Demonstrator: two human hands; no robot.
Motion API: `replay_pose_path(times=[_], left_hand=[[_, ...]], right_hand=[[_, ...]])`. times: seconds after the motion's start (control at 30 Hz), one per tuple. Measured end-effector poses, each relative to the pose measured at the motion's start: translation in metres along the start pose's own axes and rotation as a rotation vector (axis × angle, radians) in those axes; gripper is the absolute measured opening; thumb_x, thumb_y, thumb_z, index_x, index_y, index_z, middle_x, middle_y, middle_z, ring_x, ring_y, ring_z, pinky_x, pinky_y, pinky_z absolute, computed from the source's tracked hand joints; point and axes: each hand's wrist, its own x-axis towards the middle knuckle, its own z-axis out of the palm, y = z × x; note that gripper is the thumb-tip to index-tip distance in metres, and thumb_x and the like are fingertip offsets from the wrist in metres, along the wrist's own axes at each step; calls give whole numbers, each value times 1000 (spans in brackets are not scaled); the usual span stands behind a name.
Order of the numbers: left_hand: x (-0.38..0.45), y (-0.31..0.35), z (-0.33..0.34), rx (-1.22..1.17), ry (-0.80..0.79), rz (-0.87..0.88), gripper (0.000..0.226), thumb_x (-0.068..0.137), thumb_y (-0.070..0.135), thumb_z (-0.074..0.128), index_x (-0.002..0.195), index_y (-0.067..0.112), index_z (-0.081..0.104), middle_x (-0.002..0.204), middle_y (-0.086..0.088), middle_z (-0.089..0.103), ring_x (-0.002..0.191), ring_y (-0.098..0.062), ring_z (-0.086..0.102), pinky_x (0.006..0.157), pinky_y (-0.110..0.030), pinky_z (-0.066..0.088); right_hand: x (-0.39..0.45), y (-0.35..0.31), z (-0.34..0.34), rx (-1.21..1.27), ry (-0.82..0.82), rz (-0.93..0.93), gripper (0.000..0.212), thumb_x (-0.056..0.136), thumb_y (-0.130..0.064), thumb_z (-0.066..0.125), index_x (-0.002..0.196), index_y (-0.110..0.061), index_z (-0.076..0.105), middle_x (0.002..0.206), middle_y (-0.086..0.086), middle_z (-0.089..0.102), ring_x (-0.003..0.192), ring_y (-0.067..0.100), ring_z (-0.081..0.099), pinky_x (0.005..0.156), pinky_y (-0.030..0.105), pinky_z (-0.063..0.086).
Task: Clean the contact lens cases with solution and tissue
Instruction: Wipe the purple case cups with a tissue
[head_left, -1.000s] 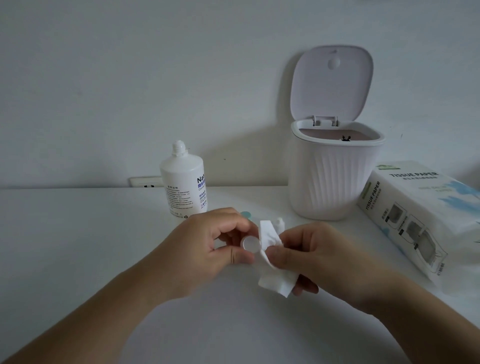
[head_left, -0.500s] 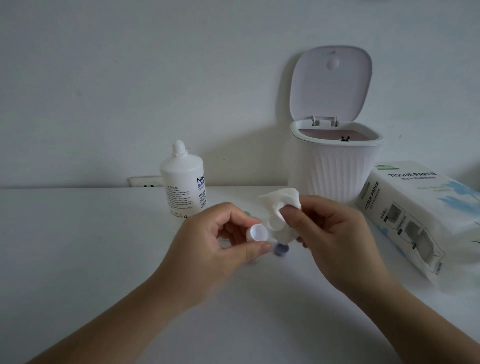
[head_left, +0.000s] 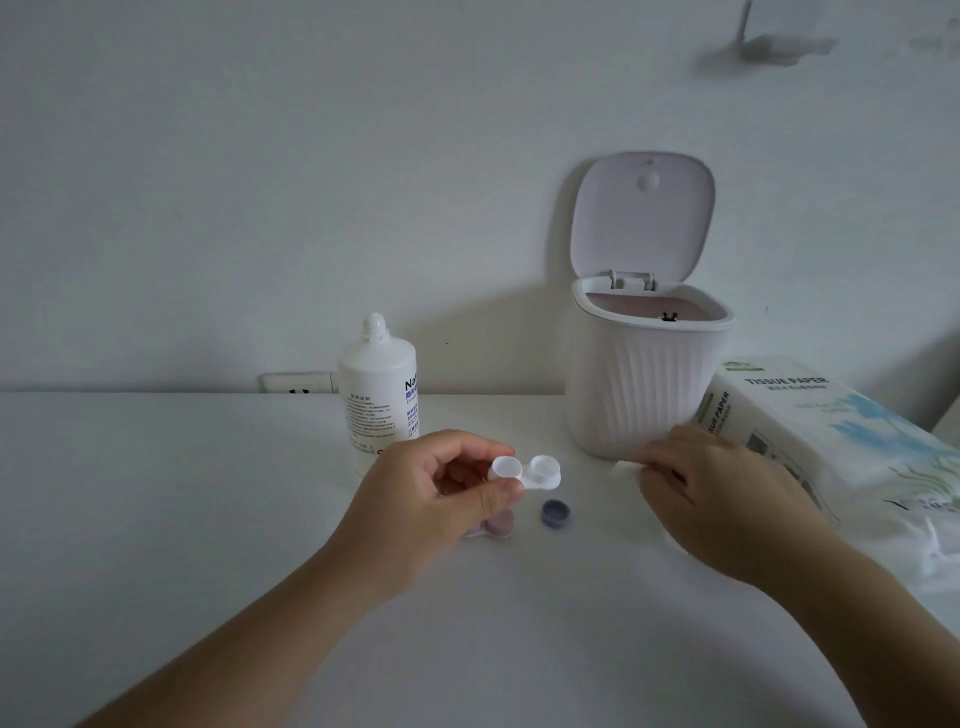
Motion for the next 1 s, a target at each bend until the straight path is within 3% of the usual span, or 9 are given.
replay_pose_path(times=[0.13, 0.23, 0.33, 0.4, 0.57, 0.67, 0.8, 0.9, 1.0], left_hand=[[0, -4, -1, -25, -11, -8, 15, 84, 8, 80, 96, 17, 76, 80, -19, 75, 64, -18, 72, 57, -18, 51], [1, -4, -1, -25, -17, -16, 17, 84, 8, 80, 98, 16, 76, 79, -20, 75, 70, -27, 74, 60, -19, 53], [1, -1, -2, -53, -11, -53, 18, 84, 8, 80, 100, 14, 75, 72, -14, 74, 70, -30, 75, 51, -14, 49], [1, 2, -3, -90, 4, -88, 20, 84, 6, 79, 103, 11, 74, 64, -8, 69, 74, -36, 76, 42, -9, 42], [2, 5, -5, -60, 34, -82, 15, 87, 7, 77, 101, 14, 76, 69, -12, 68, 64, -27, 76, 41, -9, 41], [4, 3, -4, -46, 38, -45, 12, 89, 10, 76, 97, 19, 78, 81, -10, 76, 61, -18, 74, 41, -9, 40], [6, -4, -6, 34, 73, 5, 12, 87, 17, 78, 98, 20, 78, 84, -11, 77, 62, -14, 67, 43, -8, 39], [5, -8, -5, 267, 172, 174, 16, 81, 22, 83, 95, 23, 77, 79, 3, 75, 59, -8, 63, 50, -9, 42], [5, -4, -10, 529, 379, 479, 16, 82, 26, 83, 94, 21, 75, 74, 10, 67, 60, -13, 58, 60, -9, 42]], right_hand=[[-9, 4, -6, -204, -224, 1, 44, 94, -65, 32, 123, -44, 58, 116, -21, 56, 106, 8, 60, 91, 32, 54], [-7, -1, -14, -232, -151, -71, 56, 89, -73, 31, 134, -46, 52, 124, -23, 53, 115, 6, 54, 95, 29, 47], [4, -20, -25, 56, -98, -167, 63, 79, -82, 32, 130, -52, 52, 110, -35, 52, 98, -8, 55, 83, 16, 45], [14, -32, -27, 372, -185, -189, 56, 71, -83, 43, 121, -59, 50, 101, -36, 61, 93, -12, 61, 76, 12, 51], [31, -48, -10, 852, -312, -158, 32, 74, -49, 75, 106, -43, 73, 90, -19, 76, 79, 7, 74, 74, 9, 52], [32, -51, -1, 970, -302, -144, 20, 81, -29, 79, 101, -33, 78, 90, -9, 79, 80, 19, 76, 77, 21, 60], [25, -52, 6, 1080, -310, -124, 22, 79, -23, 77, 101, -22, 79, 84, -3, 79, 71, 9, 73, 79, 37, 61], [22, -50, 12, 1124, -294, -72, 19, 82, -11, 75, 100, -17, 78, 77, 2, 78, 69, 16, 71, 77, 39, 60], [22, -47, 15, 1145, -266, -4, 27, 78, -19, 76, 105, -17, 76, 83, 4, 80, 76, 20, 75, 77, 30, 59]])
